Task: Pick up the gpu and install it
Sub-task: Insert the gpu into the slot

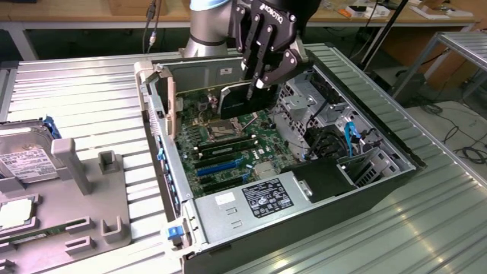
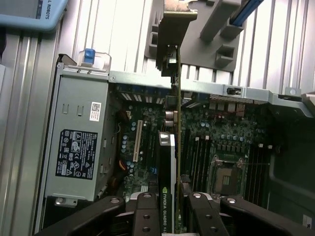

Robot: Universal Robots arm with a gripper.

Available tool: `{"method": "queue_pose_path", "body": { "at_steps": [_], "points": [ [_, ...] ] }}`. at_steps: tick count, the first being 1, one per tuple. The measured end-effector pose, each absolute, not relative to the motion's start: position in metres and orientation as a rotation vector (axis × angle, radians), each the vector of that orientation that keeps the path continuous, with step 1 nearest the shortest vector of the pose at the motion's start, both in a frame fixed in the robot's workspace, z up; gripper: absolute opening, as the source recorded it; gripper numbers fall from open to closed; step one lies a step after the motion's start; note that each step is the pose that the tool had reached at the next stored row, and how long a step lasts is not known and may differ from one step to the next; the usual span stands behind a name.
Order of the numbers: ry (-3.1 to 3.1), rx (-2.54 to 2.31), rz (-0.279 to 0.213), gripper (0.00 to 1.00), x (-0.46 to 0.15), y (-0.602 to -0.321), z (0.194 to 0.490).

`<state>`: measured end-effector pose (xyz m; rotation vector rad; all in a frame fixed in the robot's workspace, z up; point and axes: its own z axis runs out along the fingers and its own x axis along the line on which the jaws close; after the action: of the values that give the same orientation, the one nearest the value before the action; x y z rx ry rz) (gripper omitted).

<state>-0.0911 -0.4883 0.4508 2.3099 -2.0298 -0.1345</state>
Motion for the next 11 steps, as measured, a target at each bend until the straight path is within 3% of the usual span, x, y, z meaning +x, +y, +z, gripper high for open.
{"method": "queue_pose_path", "body": {
  "at_steps": [11],
  "points": [
    [-2.031,2.309,-0.135,0.27,-0.0831,-0.4883,0.4508]
  ]
}}
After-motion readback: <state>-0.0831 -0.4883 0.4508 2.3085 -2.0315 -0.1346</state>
